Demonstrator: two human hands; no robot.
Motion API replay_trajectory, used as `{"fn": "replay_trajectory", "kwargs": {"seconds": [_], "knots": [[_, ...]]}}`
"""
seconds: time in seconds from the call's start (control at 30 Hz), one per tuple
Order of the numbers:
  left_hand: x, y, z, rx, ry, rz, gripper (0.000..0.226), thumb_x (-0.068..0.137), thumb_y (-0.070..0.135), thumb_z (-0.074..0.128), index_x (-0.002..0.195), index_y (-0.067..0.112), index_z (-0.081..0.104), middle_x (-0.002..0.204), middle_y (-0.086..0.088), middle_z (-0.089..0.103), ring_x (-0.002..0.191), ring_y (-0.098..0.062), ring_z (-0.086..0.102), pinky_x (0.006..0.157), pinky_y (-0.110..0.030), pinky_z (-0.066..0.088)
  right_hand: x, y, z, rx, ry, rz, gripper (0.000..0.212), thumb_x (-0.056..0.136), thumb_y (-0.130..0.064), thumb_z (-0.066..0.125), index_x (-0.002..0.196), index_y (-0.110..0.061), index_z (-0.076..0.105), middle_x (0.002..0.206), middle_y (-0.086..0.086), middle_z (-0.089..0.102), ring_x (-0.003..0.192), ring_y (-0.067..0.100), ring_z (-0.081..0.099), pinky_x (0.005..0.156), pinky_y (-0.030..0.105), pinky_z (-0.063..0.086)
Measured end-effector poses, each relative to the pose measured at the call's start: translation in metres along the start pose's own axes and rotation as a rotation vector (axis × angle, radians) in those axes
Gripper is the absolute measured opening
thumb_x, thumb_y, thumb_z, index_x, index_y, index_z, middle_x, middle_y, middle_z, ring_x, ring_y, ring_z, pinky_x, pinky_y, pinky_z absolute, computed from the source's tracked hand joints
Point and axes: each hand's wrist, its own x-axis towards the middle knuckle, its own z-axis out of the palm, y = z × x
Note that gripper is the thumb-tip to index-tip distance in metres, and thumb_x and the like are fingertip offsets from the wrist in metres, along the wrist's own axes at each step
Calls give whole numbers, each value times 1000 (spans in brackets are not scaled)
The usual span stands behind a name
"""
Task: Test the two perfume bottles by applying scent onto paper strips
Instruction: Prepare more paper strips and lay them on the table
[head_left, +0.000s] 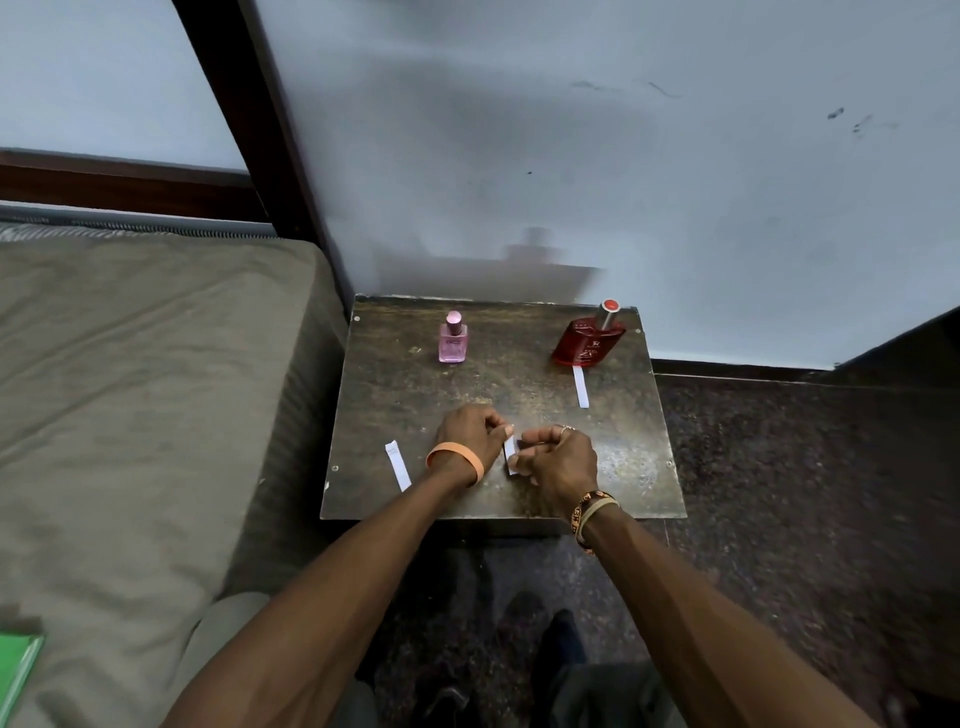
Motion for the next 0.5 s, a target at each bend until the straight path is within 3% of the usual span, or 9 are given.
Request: {"fn": "replay_trajectory", "kwargs": {"seconds": [0.17,0.3,0.5], "knots": [[4,0,-3,78,30,48,14,84,28,65,80,16,71,81,-4,72,76,-21,64,62,-24,39,4,4,4,-85,-7,-46,26,61,0,83,78,-16,70,62,0,73,67,15,72,76,35,60],[2,-4,-1,83,68,57,10,80,27,68,77,18,69,74,2,69,71,-17,63,60,-24,40,3,4,5,-145,23,-80,24,61,-5,85,77,-17,71,65,-2,72,69,13,71,73,28,58],[2,-4,0,79,93,54,8,79,28,69,79,20,67,70,6,65,70,-16,61,61,-26,42,2,3,8,-222,37,-110,20,62,-10,84,72,-20,71,69,-2,73,72,13,70,76,30,57]]}}
